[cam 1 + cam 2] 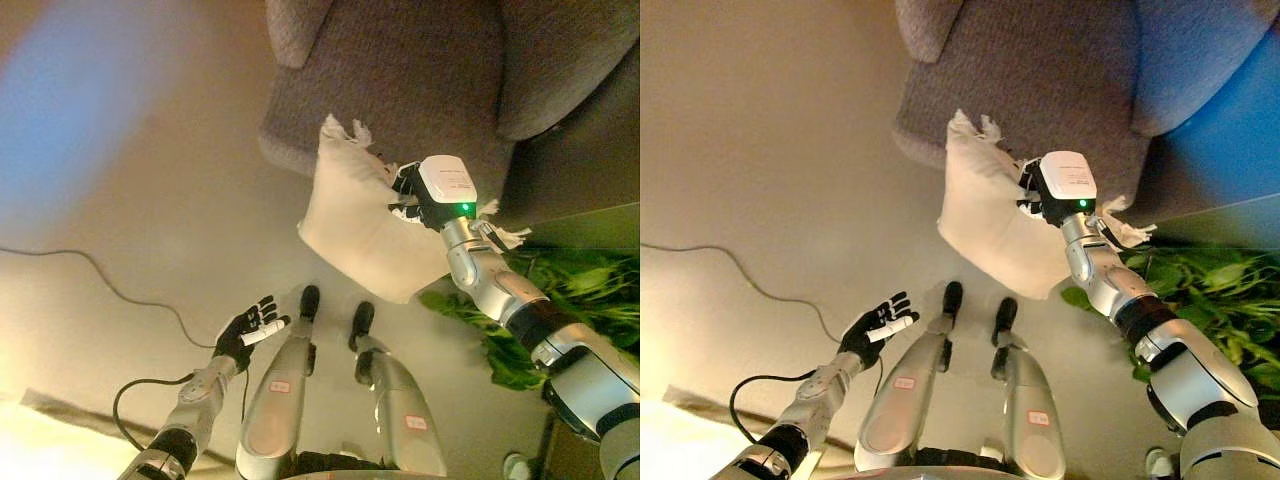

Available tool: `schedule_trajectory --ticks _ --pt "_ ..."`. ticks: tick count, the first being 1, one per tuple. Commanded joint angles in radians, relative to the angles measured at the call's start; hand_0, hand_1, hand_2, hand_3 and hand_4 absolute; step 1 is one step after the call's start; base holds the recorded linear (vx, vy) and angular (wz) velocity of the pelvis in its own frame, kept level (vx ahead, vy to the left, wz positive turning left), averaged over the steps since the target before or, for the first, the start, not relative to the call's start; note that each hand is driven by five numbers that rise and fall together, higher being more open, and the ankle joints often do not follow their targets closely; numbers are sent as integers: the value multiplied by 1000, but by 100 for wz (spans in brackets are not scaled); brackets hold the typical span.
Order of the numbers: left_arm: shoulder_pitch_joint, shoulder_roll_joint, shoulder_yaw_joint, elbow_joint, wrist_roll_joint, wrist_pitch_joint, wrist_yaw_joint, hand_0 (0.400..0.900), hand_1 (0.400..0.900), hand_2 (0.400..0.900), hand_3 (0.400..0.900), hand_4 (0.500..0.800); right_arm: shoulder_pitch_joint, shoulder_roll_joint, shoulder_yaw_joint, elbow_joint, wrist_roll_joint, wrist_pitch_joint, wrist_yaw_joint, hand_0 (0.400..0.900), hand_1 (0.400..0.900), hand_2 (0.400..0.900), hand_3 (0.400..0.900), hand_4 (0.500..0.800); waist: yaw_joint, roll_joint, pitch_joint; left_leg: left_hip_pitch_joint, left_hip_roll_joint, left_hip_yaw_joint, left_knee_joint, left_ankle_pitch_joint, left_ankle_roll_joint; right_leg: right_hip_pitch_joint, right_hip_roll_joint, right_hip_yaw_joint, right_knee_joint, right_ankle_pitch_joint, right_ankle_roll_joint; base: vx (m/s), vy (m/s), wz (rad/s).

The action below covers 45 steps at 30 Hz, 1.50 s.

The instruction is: Pick up the pillow and put it on the sofa.

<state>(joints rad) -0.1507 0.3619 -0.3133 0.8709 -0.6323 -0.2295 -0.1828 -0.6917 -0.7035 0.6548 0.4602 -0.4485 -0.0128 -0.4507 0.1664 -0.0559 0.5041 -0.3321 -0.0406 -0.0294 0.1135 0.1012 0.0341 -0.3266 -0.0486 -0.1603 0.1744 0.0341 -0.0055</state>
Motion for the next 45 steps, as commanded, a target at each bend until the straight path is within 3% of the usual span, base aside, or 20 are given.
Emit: schedule_trajectory --ticks 1,8,13,17,21,22,23,25,29,33,41,45 --pt "100 -22 3 31 88 14 -9 900 900 900 900 800 -26 -111 -163 -185 -34 -70 -17 400 400 400 400 500 -6 -26 -203 102 -5 -46 -69 -66 -47 143 -20 -41 -60 -34 83 214 5 7" --pt "160 -68 77 118 174 87 -6 900 900 900 900 800 7 -210 -260 -284 -18 -66 133 400 400 400 400 500 -4 -48 -366 253 6 -44 -118 -80 -59 300 -19 -55 -127 -39 75 211 38 4" --pt "158 -72 93 166 182 108 -20 900 900 900 900 800 -103 -261 -249 -244 24 -36 169 400 400 400 400 500 12 -57 -419 299 8 -60 -132 -84 -64 353 -17 -69 -140 -52 70 99 13 9" --pt "154 -63 89 191 177 129 -35 900 900 900 900 800 -280 -298 -172 -151 70 19 221 400 400 400 400 500 36 -65 -446 324 10 -81 -138 -84 -71 391 -19 -93 -144 -62 66 69 6 21" --pt "127 -49 51 231 156 143 -44 900 900 900 900 800 -529 -288 1 101 170 63 265 400 400 400 400 500 74 -78 -467 337 11 -108 -141 -80 -79 421 -20 -127 -150 -69 61 50 -7 30" --pt "118 -44 42 244 154 153 -55 900 900 900 900 800 -591 -266 50 186 158 69 321 571 571 571 571 602 85 -82 -472 339 10 -113 -140 -79 -82 429 -21 -138 -155 -68 61 50 -19 27" --pt "115 -44 37 248 157 159 -61 900 900 900 900 800 -628 -254 89 237 157 81 340 900 900 900 900 800 92 -83 -473 340 9 -118 -141 -78 -83 434 -21 -143 -158 -67 60 47 -30 30" --pt "108 -33 -3 260 145 174 -74 900 900 900 900 800 -745 -210 191 382 178 106 353 900 900 900 900 800 119 -92 -480 340 10 -134 -143 -71 -88 445 -20 -160 -169 -63 59 45 -40 30" --pt "99 -30 -38 291 147 223 -155 900 900 900 900 800 -852 -126 247 578 201 116 425 900 900 900 900 800 153 -99 -491 341 9 -158 -151 -61 -93 460 -16 -181 -183 -60 57 58 -18 28" --pt "101 -40 -70 304 134 210 -164 900 900 900 900 800 -898 -71 248 657 250 141 400 900 900 900 900 800 171 -88 -494 345 8 -173 -156 -53 -95 471 -19 -197 -188 -59 57 27 17 14" --pt "107 -46 -80 281 134 208 -147 900 900 900 900 800 -843 -63 184 604 379 168 331 900 900 900 900 800 156 -62 -492 349 4 -163 -160 -53 -89 472 -29 -188 -187 -59 60 -17 16 -6" --pt "98 -58 -71 282 142 208 -124 900 900 900 900 800 -713 -58 48 526 556 178 298 900 900 900 900 800 124 -41 -482 353 4 -141 -158 -61 -84 461 -35 -167 -176 -62 61 -60 40 -20"
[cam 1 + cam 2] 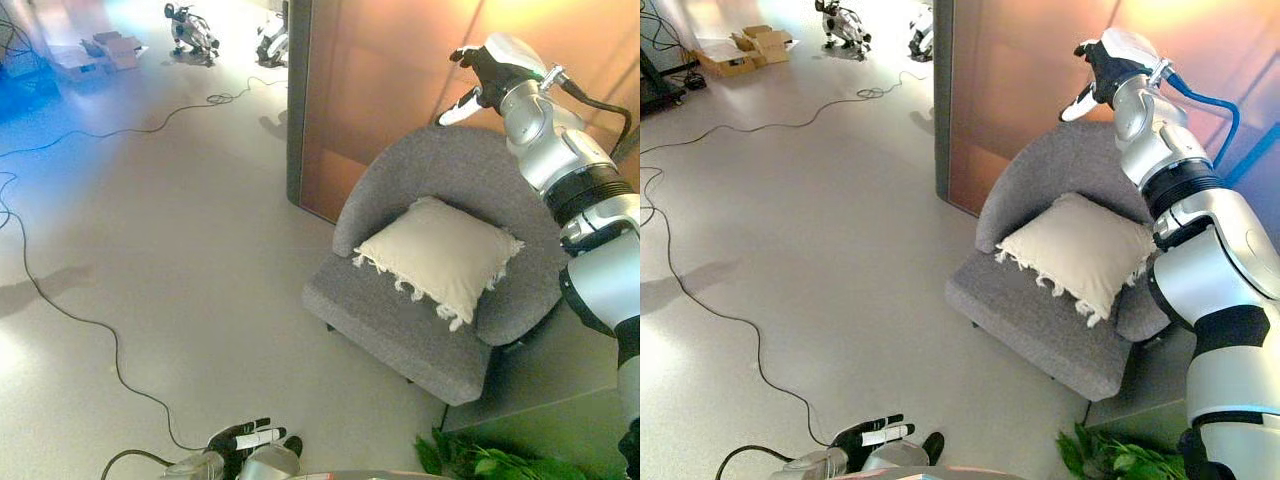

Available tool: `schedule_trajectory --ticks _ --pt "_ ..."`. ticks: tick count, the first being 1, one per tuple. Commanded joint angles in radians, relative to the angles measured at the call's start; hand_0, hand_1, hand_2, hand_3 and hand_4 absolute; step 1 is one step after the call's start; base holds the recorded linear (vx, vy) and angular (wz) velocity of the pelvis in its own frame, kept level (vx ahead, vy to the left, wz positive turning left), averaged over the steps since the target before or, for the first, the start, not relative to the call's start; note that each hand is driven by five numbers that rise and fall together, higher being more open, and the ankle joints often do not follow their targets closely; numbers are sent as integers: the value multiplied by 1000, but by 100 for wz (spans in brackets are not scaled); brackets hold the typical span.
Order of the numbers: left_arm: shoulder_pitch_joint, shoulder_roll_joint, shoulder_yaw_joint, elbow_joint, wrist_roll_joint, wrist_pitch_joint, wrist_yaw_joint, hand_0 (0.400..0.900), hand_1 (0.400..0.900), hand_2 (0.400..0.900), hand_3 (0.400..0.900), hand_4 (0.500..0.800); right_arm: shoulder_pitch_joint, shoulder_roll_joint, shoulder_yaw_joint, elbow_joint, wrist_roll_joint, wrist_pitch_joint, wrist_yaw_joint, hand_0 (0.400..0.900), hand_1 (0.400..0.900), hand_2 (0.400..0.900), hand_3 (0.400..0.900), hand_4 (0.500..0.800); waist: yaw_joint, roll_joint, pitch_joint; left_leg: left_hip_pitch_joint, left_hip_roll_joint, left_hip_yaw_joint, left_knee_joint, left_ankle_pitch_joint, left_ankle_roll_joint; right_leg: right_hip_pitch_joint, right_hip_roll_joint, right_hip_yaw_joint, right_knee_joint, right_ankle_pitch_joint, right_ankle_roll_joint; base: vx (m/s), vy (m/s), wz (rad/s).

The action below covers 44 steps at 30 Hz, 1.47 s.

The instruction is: Pick up the pillow and put it on the sofa.

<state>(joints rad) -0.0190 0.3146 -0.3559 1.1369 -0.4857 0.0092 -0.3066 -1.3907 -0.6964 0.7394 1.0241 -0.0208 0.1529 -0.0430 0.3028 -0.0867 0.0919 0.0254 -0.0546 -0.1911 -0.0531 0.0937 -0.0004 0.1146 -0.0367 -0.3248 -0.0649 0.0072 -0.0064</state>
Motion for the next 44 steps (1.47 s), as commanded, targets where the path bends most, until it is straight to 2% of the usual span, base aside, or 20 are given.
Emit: schedule_trajectory --ticks 1,3,6,8,10,11,14,17,20,21,23,26,31,34,44 --pt "-35 -16 -26 17 -6 -32 8 900 900 900 900 800 32 -59 -74 -58 160 5 -114 900 900 900 900 800 -21 -5 -66 -3 19 26 8 -54 -48 18 -48 4 64 -34 62 -53 31 -24" --pt "-38 -24 -19 19 -2 -27 28 900 900 900 900 800 166 -34 -171 -112 167 -4 -115 900 900 900 900 800 -41 3 -59 1 20 39 7 -59 -45 14 -49 18 68 -35 62 -49 24 -28" --pt "-34 -41 -2 23 0 -26 55 900 900 900 900 800 431 22 -300 -243 285 8 -121 900 900 900 900 800 -90 17 -42 13 28 70 -1 -67 -38 4 -46 52 76 -39 60 -75 17 -39" --pt "-36 -55 16 33 -14 -35 75 900 900 900 900 800 634 100 -369 -302 310 -1 -144 900 900 900 900 800 -128 25 -33 23 32 93 -9 -73 -32 -3 -43 81 77 -37 59 -68 11 -47" --pt "-32 -65 31 24 -32 -36 97 900 900 900 900 800 823 164 -420 -341 358 -38 -164 900 900 900 900 800 -163 31 -25 31 36 117 -12 -81 -26 -8 -39 109 77 -37 61 -64 11 -47" --pt "-29 -71 32 25 -33 -41 104 900 900 900 900 800 888 190 -445 -333 374 -32 -145 900 900 900 900 800 -176 33 -25 35 37 126 -12 -85 -24 -10 -37 121 77 -37 61 -60 19 -40" --pt "-29 -90 34 36 -39 -54 118 900 900 900 900 800 1056 287 -481 -232 416 -80 -117 900 900 900 900 800 -206 42 -23 45 39 154 -16 -93 -17 -13 -33 149 74 -37 60 -51 25 -29" --pt "-21 -102 44 51 -30 -76 123 900 900 900 900 800 1183 370 -509 -64 473 -95 -98 900 900 900 900 800 -225 50 -25 54 38 171 -18 -100 -11 -13 -28 168 71 -37 61 -49 26 -18" --pt "-28 -112 61 78 -9 -85 116 900 900 900 900 800 1235 425 -532 123 465 -52 -62 900 900 900 900 800 -235 56 -30 61 37 186 -20 -103 -7 -12 -26 177 66 -34 62 -38 22 -14" --pt "-34 -116 69 93 1 -88 114 900 900 900 900 800 1251 439 -548 196 456 -39 -26 900 900 900 900 800 -239 59 -30 63 36 188 -20 -103 -5 -11 -24 181 67 -32 62 -30 22 -9" --pt "-38 -123 82 109 19 -85 115 900 900 900 900 800 1275 459 -559 267 426 42 17 900 900 900 900 800 -243 62 -32 70 34 189 -21 -106 -2 -8 -23 184 63 -28 61 -12 11 -3" --pt "-36 -125 109 136 68 -82 96 900 900 900 900 800 1309 472 -570 337 426 64 62 900 900 900 900 800 -243 64 -35 77 28 183 -19 -108 0 1 -22 186 60 -24 61 4 6 -1" --pt "-30 -114 137 167 98 -83 78 900 900 900 900 800 1309 470 -603 354 450 29 74 900 900 900 900 800 -252 67 -47 92 24 187 -18 -115 5 3 -18 202 66 -27 63 8 17 -14" --pt "-28 -110 145 175 101 -89 72 900 900 900 900 800 1312 471 -606 354 446 3 111 900 900 900 900 800 -258 70 -51 97 21 190 -16 -119 9 4 -17 211 68 -28 63 -3 15 -17" --pt "-23 -108 149 184 97 -97 95 900 900 900 900 800 1317 485 -592 354 425 -23 88 900 900 900 900 800 -262 75 -51 102 19 191 -13 -122 13 4 -15 216 72 -30 63 2 1 -5"
